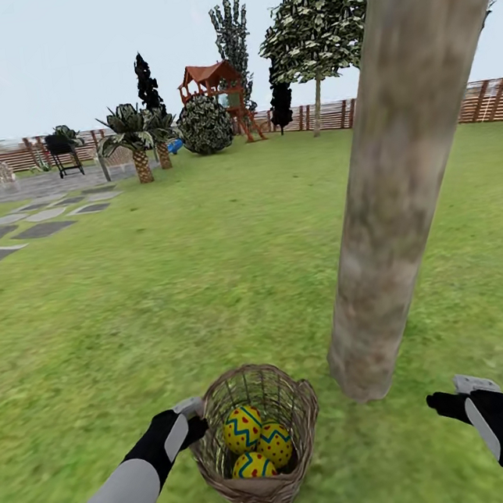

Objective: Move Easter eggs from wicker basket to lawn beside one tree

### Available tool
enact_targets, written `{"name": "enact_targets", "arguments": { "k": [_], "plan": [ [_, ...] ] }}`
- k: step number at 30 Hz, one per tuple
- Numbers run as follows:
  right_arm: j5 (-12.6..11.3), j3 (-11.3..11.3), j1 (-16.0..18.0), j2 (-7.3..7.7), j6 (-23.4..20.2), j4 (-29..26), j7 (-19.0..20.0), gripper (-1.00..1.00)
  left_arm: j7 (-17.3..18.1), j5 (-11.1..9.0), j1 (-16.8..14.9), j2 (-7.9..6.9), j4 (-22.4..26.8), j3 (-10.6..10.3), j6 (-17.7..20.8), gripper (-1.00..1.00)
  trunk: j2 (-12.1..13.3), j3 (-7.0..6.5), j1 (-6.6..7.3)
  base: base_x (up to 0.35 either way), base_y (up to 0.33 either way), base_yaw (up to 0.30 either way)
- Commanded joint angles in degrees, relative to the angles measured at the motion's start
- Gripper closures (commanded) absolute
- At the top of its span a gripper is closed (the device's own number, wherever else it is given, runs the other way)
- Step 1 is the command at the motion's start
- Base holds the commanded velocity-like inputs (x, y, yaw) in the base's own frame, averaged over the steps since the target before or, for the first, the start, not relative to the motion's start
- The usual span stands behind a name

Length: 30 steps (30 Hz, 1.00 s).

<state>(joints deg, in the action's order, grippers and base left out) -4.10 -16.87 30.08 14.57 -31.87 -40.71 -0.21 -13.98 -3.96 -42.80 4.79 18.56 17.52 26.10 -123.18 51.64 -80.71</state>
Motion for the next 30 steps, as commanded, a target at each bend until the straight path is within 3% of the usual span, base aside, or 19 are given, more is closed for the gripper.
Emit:
{"name": "enact_targets", "arguments": {
  "k": [1,3,4,8,10,11,12,15,17,22,27,30],
  "plan": [
    [-0.5,-0.1,-0.1,-0.05,-0.4,-0.1,0.0,-1.0,-0.3,-0.4,0.0,-0.06,0.2,0.1,0.3,-1.0,0.4,-0.13,0.23,0.0,0.0,0.0],
    [-0.5,0.3,-0.4,-0.11,-0.9,0.6,0.8,-1.0,-0.3,-0.5,-0.1,-0.48,0.7,0.2,0.3,-1.0,1.2,-0.49,0.67,0.0,0.0,0.0],
    [-0.4,1.8,-0.5,-0.41,-1.0,1.6,2.1,-1.0,-0.4,-0.6,-0.1,-0.59,1.3,0.3,0.4,-1.0,1.6,-0.67,0.89,0.0,0.0,0.0],
    [-0.7,15.5,-0.6,-2.05,-1.3,3.7,5.3,-1.0,-0.4,-0.6,-0.1,-0.64,4.7,0.5,0.4,-1.0,3.2,-1.39,1.77,0.0,0.0,0.0],
    [-0.8,18.1,-0.6,-3.46,-1.4,3.9,5.4,-1.0,-0.4,-2.0,-0.1,-0.64,6.8,0.5,0.5,-1.0,3.6,-1.57,1.99,0.0,0.0,0.0],
    [-0.9,18.8,-0.6,-4.38,-1.4,4.0,5.4,-1.0,-0.4,-4.3,-0.1,-0.71,8.1,0.5,0.9,-1.0,3.6,-1.57,1.99,0.0,0.0,0.0],
    [-0.8,18.9,-0.6,-4.68,-1.4,4.0,5.5,-1.0,-0.5,-5.3,-0.1,-0.74,8.5,0.4,1.3,-1.0,3.6,-1.57,1.99,0.0,0.0,0.0],
    [-0.6,19.4,-0.6,-6.88,-1.5,3.9,5.3,-1.0,-0.4,-12.2,0.0,-1.57,11.4,0.4,5.9,-1.0,3.6,-1.57,1.99,0.0,0.0,0.0],
    [-0.3,19.5,-0.6,-8.08,-2.9,3.5,5.1,-1.0,-0.4,-14.7,0.0,-2.08,14.8,0.3,7.6,-1.0,3.6,-1.57,1.99,0.0,0.0,0.075],
    [-0.1,19.6,-0.6,-8.64,-8.1,1.5,5.1,-1.0,-0.5,-15.6,0.0,-2.46,17.5,0.4,8.1,-1.0,3.6,-1.57,1.99,0.0,0.0,0.249],
    [-0.6,19.5,-0.6,-8.9,-8.7,-4.2,5.2,-1.0,-0.6,-15.6,0.0,-2.58,18.5,0.4,7.6,-1.0,3.6,-1.57,1.99,0.0,0.0,0.294],
    [-0.5,19.5,-0.6,-10.75,-8.9,-6.0,5.1,-1.0,-0.6,-15.7,0.0,-2.99,20.8,0.4,7.7,-1.0,3.6,-1.57,1.99,0.0,0.0,0.296]
  ]
}}
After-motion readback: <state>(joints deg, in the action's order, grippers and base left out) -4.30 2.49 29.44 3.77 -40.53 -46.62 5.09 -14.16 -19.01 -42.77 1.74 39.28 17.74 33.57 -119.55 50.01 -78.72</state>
